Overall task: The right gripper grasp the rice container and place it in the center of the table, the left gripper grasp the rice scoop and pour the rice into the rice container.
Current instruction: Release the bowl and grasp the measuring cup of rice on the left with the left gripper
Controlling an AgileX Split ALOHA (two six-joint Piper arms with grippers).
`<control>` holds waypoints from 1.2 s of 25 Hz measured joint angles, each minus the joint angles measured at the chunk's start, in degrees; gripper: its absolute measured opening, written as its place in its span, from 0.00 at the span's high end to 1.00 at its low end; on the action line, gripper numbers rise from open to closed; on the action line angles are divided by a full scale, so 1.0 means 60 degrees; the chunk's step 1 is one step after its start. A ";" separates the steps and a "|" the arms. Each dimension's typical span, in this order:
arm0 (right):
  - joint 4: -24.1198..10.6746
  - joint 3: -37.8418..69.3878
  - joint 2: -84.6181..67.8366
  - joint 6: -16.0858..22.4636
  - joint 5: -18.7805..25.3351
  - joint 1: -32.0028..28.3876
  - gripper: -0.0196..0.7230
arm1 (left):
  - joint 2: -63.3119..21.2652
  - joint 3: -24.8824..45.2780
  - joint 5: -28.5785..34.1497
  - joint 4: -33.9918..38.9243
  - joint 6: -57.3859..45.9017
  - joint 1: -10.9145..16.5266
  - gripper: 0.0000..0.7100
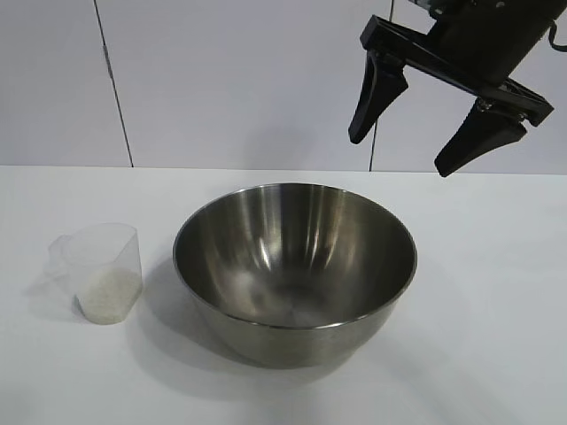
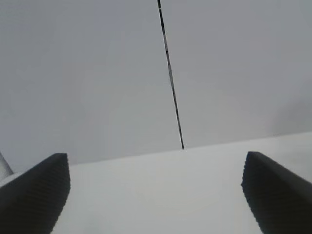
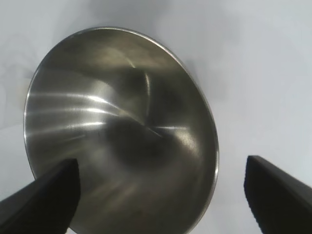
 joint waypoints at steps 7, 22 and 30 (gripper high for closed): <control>-0.0004 0.0000 0.0000 0.0000 0.0000 0.0000 0.12 | 0.1616 0.0699 -0.0334 -0.0322 -0.1278 0.0000 0.07; -0.0078 0.0000 0.0000 0.0000 0.0000 0.0000 0.12 | 0.5305 -0.0127 -0.0492 0.0702 -0.1248 0.0000 0.12; -0.0111 0.0000 0.0000 0.0000 0.0000 0.0000 0.12 | 0.5554 -0.0848 -0.0503 0.0719 -0.0787 0.0000 0.13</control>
